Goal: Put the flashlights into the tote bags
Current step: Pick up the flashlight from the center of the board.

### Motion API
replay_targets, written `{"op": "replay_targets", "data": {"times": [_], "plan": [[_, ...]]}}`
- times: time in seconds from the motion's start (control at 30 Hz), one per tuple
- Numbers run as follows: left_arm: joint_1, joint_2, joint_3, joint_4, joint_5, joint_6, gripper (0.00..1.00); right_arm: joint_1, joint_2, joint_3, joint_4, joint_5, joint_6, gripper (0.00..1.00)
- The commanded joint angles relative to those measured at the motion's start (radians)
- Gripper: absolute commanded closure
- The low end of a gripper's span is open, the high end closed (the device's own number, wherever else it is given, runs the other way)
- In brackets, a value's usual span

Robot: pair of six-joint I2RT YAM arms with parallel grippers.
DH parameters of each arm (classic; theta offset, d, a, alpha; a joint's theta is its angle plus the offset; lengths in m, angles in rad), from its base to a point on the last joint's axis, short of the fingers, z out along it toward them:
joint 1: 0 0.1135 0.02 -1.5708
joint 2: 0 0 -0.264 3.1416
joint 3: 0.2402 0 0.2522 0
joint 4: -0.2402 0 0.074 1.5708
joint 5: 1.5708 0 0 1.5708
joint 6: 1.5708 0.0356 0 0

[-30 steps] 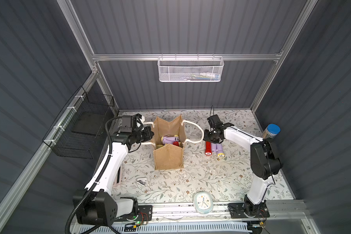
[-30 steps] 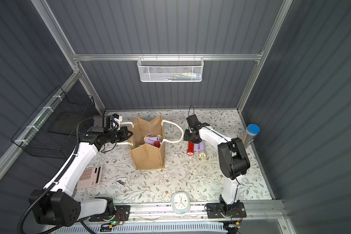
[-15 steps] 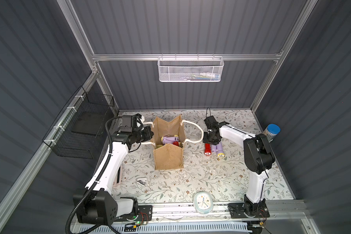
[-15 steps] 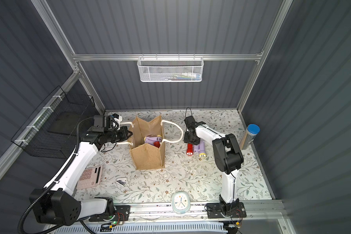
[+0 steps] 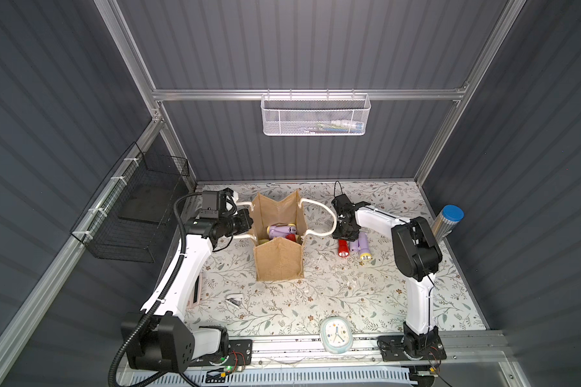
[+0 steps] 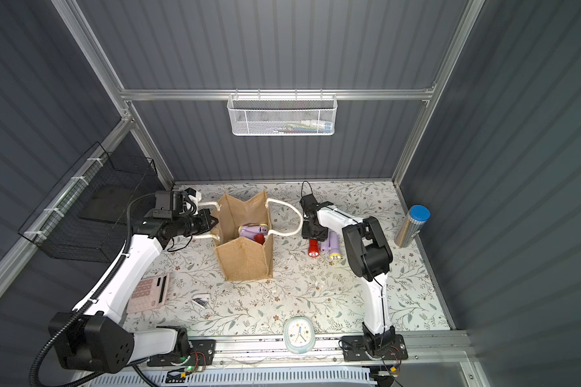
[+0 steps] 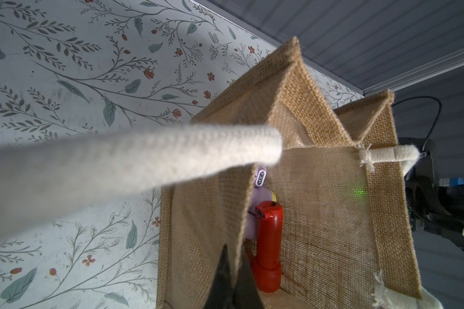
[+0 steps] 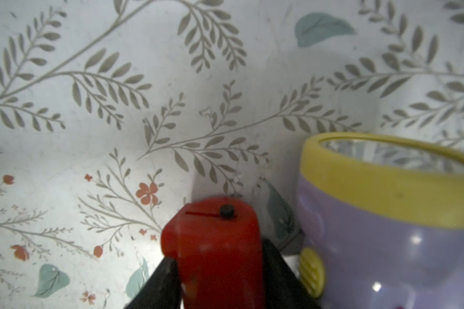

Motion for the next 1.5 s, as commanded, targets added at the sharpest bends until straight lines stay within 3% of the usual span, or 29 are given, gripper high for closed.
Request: {"op": "replay_targets", "data": {"times": [0.0, 0.53, 0.83, 1.07, 1.33, 1.47], "plan": [[-0.001, -0.002, 0.031, -0.019, -0.011, 0.007, 1.00, 0.014, 0.023, 0.019, -0.030, 0.051, -0.017, 0.53], [-0.001, -0.014, 0.037, -0.023, -0.007, 0.004, 1.00, 0.016, 0.082, 0.058, -0.025, 0.089, -0.054, 0.51], [-0.001, -0.025, 0.046, -0.032, -0.011, 0.002, 1.00, 0.015, 0.059, 0.033, -0.032, 0.091, -0.056, 0.78], [-0.001, -0.035, 0.057, -0.038, -0.008, 0.004, 1.00, 0.018, -0.094, -0.006, -0.054, 0.080, -0.049, 0.90], [-0.001, -0.041, 0.049, -0.027, 0.009, 0.002, 1.00, 0.018, -0.357, -0.072, -0.042, 0.024, -0.012, 0.91], [-0.001, -0.046, 0.055, -0.024, 0.011, 0.001, 1.00, 0.031, -0.434, -0.025, -0.128, 0.146, 0.004, 0.92]]}}
